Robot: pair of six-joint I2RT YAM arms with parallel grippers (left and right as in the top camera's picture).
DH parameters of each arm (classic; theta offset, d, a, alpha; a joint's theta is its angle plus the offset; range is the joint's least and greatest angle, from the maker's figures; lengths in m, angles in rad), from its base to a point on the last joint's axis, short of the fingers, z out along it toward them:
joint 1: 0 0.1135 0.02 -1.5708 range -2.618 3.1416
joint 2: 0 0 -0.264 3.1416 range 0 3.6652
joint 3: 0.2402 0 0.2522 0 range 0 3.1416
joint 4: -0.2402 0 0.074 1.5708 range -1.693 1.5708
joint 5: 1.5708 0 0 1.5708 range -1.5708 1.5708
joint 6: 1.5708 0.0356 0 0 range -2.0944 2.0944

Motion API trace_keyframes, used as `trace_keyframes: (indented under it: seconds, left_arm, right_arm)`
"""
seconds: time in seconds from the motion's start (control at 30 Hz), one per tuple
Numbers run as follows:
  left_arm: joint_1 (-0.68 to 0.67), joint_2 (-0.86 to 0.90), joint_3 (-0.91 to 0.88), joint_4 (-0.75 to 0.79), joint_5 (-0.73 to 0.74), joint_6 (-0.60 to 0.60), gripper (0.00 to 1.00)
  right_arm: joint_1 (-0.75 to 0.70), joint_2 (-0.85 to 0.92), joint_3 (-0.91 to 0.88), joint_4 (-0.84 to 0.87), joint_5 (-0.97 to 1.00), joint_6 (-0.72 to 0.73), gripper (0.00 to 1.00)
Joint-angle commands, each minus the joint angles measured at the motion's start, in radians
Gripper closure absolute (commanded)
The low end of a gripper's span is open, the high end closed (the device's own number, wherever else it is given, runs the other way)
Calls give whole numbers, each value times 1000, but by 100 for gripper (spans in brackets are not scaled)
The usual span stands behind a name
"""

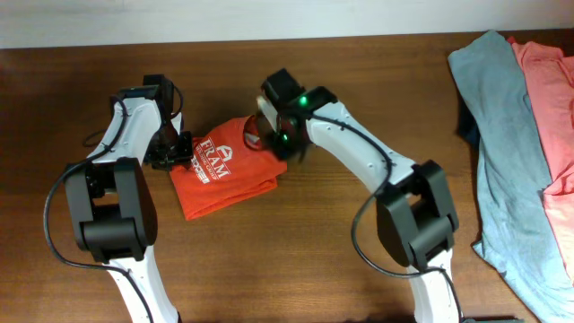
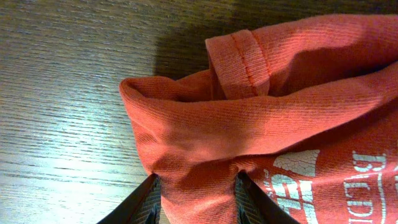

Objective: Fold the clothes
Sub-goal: 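Release the bundle and lift the right gripper up and right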

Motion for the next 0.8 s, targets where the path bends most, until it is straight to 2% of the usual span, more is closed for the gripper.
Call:
trace_keyframes:
  seconds: [0.0,0.3,0.6,0.77]
  left_arm:
    - [4,37,-20,3,0,17,61]
    - [4,37,-20,3,0,16,61]
    - [4,37,-20,2,0,16,61]
    - [4,37,-20,-4,0,16,61]
  right_arm:
    - [13,-87,98,60,-268,-71,94]
    - [11,7,97,217,-477,-66,96]
    - [11,115,97,298,-460,-61,94]
    - [8,165,97,306,-310,5,95]
